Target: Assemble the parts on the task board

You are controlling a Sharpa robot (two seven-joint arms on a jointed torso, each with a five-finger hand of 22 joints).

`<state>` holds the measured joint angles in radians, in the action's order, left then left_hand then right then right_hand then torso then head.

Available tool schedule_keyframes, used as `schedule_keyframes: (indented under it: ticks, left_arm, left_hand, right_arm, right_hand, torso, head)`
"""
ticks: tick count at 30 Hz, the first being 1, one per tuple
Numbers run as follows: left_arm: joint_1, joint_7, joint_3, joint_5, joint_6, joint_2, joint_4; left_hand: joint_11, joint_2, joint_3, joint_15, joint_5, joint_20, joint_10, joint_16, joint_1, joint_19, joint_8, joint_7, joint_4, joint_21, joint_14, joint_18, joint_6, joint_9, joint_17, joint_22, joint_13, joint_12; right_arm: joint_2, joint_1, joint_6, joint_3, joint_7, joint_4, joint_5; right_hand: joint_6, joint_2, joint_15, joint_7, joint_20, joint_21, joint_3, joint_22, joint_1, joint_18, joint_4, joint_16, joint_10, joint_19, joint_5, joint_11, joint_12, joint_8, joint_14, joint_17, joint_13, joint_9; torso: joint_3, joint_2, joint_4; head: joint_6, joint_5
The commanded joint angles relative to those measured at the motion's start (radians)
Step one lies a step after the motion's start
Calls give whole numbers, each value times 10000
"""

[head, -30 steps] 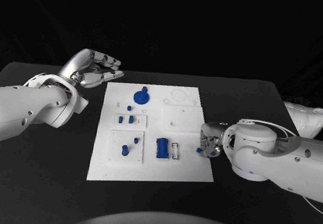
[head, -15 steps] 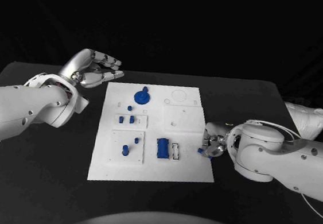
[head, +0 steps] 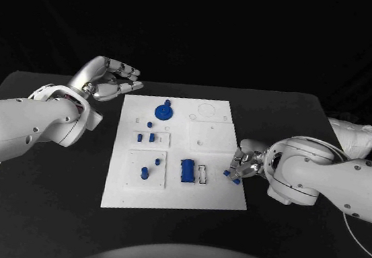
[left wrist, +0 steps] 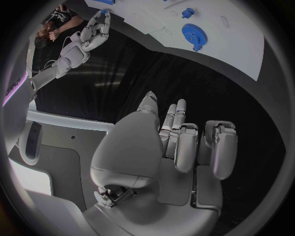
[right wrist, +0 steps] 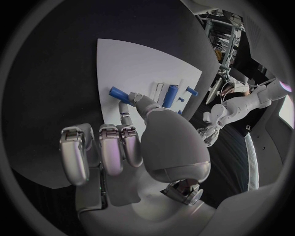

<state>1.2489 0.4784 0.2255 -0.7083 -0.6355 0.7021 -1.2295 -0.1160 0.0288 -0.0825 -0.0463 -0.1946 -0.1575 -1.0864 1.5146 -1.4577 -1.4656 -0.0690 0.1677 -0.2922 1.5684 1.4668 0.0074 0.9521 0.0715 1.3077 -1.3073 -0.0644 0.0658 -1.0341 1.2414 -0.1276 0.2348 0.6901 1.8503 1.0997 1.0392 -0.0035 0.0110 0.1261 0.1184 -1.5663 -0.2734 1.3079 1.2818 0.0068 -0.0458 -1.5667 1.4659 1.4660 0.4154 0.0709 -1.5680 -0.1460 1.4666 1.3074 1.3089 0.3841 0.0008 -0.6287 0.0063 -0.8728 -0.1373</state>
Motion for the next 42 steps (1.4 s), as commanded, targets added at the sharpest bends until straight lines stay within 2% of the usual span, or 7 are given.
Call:
schedule_keyframes:
  ticks: [1,4,9,22,35,42]
  left_arm:
    - [3,24,-7,-5,106,-17,-27]
    - [3,24,-7,-5,103,-17,-28]
    - [3,24,-7,-8,105,-21,-24]
    - [3,24,-6,-10,114,-48,4]
    - [2,20,-6,-10,136,-104,31]
    - [2,13,-6,-10,131,-115,40]
  left_hand:
    - [40,66,-58,35,-39,86,-12,-41,-21,-1052,9,-10,1,24,608,-74,31,1,1403,-2635,0,18]
    - [40,66,-58,35,-39,86,-12,-41,-21,-1052,9,-10,1,24,608,-74,31,1,1403,-2635,0,18]
    - [40,66,-58,35,-39,86,-12,-41,-21,-1052,9,-10,1,24,608,-74,31,1,1403,-2635,0,18]
    - [40,66,-58,35,-39,86,-12,-41,-21,-1052,9,-10,1,24,608,-74,31,1,1403,-2635,0,18]
    - [42,74,-71,37,-39,87,-16,-42,-27,-1052,6,-13,2,24,606,-74,43,3,1400,-2635,0,19]
    - [42,74,-71,37,-39,87,-16,-42,-27,-1052,6,-13,2,24,606,-74,43,3,1400,-2635,0,19]
  right_arm:
    - [33,25,-458,3,-222,-49,-1230]
    - [68,51,-651,2,-315,-92,-1528]
    - [167,79,-806,1,-405,-192,-2016]
    - [533,242,-1293,-3,-630,-482,-4207]
    - [952,357,-1280,-4,-794,-830,-5609]
    - [1055,358,-1158,-1,-546,-1051,-5878]
  right_hand:
    - [61,-57,-22,-8,18,-45,-84,2629,-23,-68,-3,-41,1049,1048,-51,-94,-28,-24,1042,2634,2619,14]
    - [81,-63,-29,-16,13,-45,-88,2629,-36,-68,-5,-41,1049,1048,-66,-101,-28,-22,1042,2634,2619,7]
    - [88,-66,-31,-19,12,-45,-89,2629,-39,-68,-7,-41,1049,1048,-69,-103,-28,-23,1042,2634,2619,6]
    - [121,-95,-55,-34,-4,-45,-98,2629,-70,-68,-22,-41,1049,1048,-87,-121,-28,-5,1042,2634,2619,-17]
    - [150,-100,-68,-41,-16,-45,-100,2629,-105,-68,-19,-41,1049,1048,-126,-130,-28,4,1042,2634,2619,-32]
    - [172,-111,-82,-48,-33,-45,-85,2629,-192,-68,10,-41,1049,1048,-228,-140,-28,35,1042,2634,2619,-65]
  torso:
    - [-2,-4,5]
    - [7,-5,3]
    - [1,7,-2]
    - [4,-2,1]
    - [-1,-1,1]
    - [2,-2,-4]
  head:
    - [2,2]
    - [2,22]
    - [2,11]
    - [2,37]
    - [2,6]
    - [2,26]
